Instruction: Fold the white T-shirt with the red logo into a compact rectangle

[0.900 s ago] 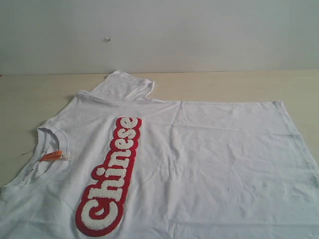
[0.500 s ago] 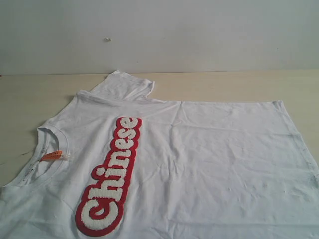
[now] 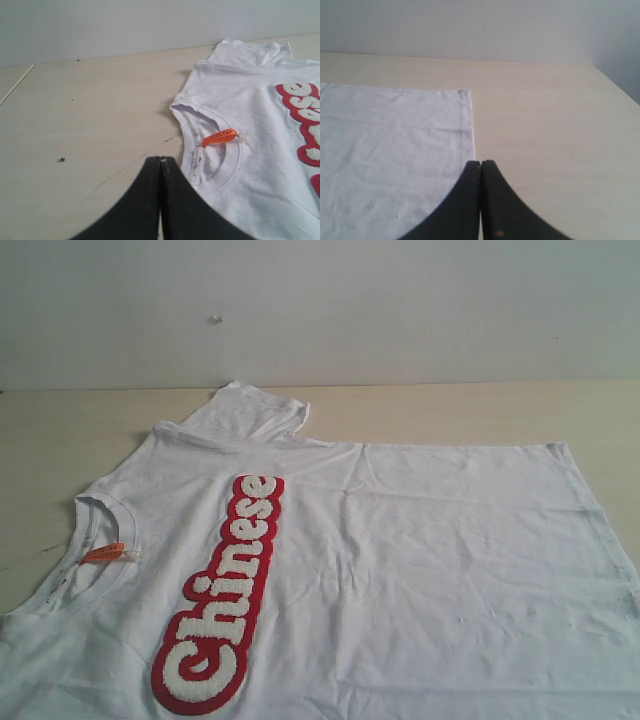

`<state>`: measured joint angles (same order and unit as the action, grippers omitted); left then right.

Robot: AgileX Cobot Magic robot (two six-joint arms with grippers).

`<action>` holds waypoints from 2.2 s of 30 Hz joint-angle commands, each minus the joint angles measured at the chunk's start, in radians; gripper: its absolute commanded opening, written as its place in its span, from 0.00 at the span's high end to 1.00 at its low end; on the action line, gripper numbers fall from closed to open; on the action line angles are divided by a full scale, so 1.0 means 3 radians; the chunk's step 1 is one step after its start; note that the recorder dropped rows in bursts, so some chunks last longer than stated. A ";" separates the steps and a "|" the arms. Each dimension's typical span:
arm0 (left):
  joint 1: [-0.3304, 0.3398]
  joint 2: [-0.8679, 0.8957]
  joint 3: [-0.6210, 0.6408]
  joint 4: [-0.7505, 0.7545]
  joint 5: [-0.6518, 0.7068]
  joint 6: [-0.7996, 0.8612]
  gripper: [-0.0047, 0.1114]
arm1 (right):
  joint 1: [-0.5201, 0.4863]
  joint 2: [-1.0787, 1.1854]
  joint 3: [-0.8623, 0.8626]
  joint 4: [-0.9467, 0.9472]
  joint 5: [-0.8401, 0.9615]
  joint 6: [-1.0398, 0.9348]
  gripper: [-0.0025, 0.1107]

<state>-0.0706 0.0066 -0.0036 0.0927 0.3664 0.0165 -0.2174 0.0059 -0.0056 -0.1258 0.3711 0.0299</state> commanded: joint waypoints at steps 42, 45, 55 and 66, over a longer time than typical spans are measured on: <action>0.0006 -0.0022 0.0012 0.0146 -0.0833 -0.1206 0.96 | -0.0021 -0.0020 0.0019 -0.0104 -0.0073 -0.0123 0.98; 0.0006 -0.0022 0.0012 0.0138 -0.0872 -0.1662 0.96 | -0.0021 -0.0020 0.0019 -0.0104 -0.0073 -0.0123 0.98; 0.0006 -0.0022 0.0012 0.0138 -0.0958 -0.1925 0.96 | -0.0021 -0.0020 0.0019 -0.0675 -0.0924 -0.0735 0.98; 0.0006 -0.0022 0.0012 0.0138 -0.1367 -0.2293 0.96 | -0.0021 -0.0020 0.0019 0.0070 -0.2313 0.1534 0.98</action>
<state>-0.0706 0.0066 -0.0020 0.1391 -0.0249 -0.6333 -0.2174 0.0059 -0.0056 -0.1333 -0.2960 0.2984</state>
